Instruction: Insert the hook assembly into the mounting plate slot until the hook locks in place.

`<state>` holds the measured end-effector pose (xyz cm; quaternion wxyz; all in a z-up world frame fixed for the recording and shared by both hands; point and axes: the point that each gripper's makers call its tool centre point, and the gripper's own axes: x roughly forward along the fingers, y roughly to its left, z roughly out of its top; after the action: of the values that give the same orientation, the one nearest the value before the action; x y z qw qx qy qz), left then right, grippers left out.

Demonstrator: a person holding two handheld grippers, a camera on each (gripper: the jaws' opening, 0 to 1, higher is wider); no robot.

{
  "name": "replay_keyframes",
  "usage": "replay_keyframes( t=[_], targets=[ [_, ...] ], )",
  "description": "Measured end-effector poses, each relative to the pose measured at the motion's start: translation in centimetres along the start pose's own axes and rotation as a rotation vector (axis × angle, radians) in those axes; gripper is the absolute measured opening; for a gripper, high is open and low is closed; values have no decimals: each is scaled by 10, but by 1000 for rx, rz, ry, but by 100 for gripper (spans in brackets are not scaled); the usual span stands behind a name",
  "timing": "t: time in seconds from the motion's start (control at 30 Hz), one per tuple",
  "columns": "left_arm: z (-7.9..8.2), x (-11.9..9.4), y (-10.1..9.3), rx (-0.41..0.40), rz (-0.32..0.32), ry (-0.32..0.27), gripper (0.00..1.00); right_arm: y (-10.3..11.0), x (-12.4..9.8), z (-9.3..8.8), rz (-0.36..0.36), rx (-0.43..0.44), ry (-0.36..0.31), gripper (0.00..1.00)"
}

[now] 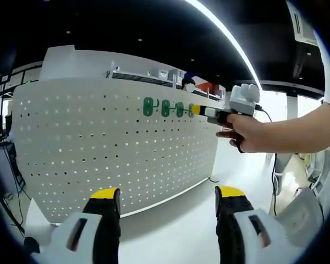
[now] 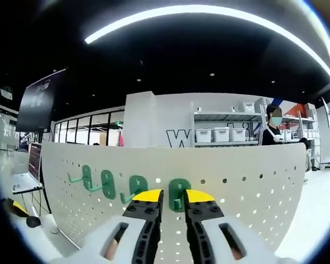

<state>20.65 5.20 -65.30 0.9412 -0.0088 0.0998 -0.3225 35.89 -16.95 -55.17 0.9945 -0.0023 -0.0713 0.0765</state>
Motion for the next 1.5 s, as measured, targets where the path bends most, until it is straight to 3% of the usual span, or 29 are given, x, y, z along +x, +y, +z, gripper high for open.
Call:
replay_keyframes(
  t=[0.23, 0.53, 0.8, 1.1, 1.5],
  targets=[
    [-1, 1, -2, -3, -4, 2, 72, -1, -4, -7, 12, -11, 18, 31],
    [-1, 2, -4, -3, -8, -1, 73, 3, -8, -16, 45, -10, 43, 42],
    [0, 2, -4, 0, -8, -1, 73, 6, -9, -15, 58, -5, 46, 43],
    [5, 4, -3, 10, -9, -18, 73, 13, -21, -16, 156, -2, 17, 47],
    [11, 9, -6, 50, -15, -26, 79, 21, -42, -20, 231, -14, 30, 55]
  ],
)
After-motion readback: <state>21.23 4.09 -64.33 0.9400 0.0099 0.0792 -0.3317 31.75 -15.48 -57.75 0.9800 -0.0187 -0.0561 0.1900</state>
